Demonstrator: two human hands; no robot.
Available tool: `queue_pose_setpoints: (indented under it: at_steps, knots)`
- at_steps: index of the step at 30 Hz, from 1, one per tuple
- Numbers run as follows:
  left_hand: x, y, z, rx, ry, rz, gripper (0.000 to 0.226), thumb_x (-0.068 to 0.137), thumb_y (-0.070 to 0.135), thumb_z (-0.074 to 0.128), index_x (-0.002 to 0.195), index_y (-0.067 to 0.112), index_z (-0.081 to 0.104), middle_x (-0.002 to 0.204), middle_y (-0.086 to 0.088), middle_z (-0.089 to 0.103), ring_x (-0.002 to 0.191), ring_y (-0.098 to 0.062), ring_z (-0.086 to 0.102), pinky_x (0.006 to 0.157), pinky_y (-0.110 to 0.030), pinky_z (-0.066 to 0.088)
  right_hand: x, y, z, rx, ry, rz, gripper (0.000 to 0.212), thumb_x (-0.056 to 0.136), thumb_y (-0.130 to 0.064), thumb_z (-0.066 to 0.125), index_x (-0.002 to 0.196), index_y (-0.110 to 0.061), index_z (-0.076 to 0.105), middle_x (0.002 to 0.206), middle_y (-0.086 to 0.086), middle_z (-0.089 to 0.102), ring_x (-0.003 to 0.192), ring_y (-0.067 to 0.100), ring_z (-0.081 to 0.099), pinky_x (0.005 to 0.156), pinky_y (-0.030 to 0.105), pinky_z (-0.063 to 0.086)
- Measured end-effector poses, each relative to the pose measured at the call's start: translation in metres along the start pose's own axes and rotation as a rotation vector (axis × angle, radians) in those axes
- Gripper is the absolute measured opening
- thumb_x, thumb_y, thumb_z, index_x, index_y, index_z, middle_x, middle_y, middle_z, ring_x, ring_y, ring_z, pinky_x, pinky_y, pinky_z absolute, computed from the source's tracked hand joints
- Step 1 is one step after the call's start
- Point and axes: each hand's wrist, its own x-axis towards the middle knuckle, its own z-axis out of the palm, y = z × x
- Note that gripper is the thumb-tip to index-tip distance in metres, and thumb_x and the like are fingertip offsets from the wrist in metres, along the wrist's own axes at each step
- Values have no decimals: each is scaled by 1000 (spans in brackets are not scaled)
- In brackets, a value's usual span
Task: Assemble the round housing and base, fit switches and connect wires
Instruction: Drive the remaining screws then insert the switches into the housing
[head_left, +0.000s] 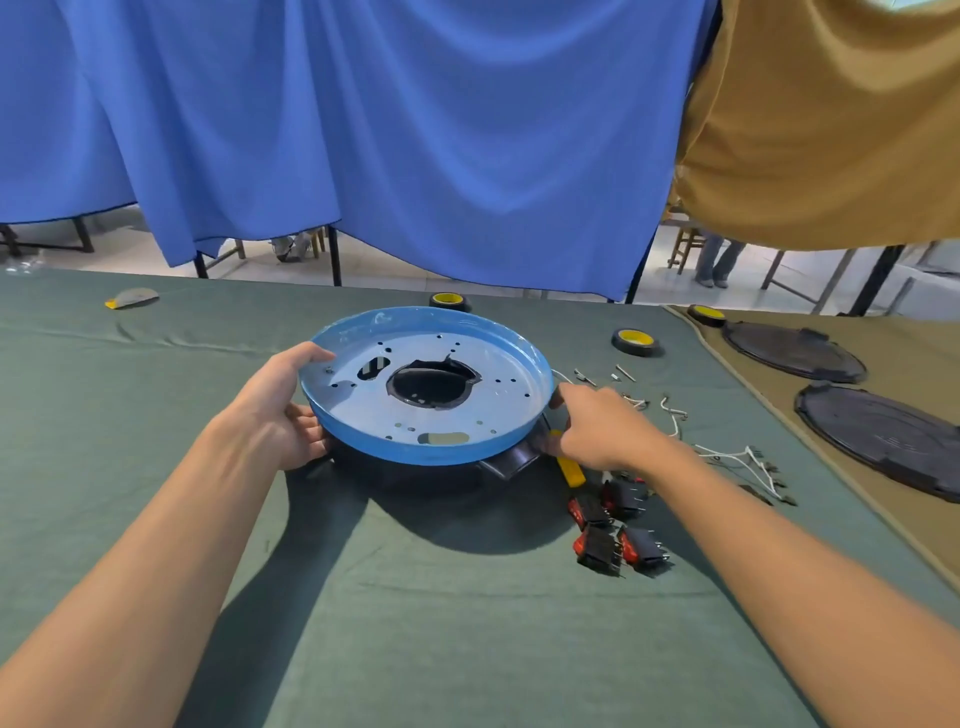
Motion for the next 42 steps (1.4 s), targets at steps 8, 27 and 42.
queue_pose_setpoints:
  at_steps: [8,27,42]
  knots:
    - [3,1,-9,-3,-2,-34,56,67,25,78,109,-2,53,69,-13,72,55,-26,70,67,-36,57,1,4,-28,318,374,131,38,90,-18,53,123,-9,36,83,7,47,85,31,53,71,41,48]
    - [22,6,-24,176,-244,-18,61,77,68,65,102,12,66,101,-9,67,91,-26,59,97,-39,50,22,-122,-58,964,371,-316,42,78,-18,79,109,-18,50,96,15,66,73,22,64,60,25,53]
    - [25,8,-17,797,-191,244,73,86,80,34,92,16,70,84,-5,61,82,-24,42,77,-38,29,36,-151,-49,642,485,-551,35,88,-27,67,118,-21,49,89,2,59,95,31,58,85,44,49]
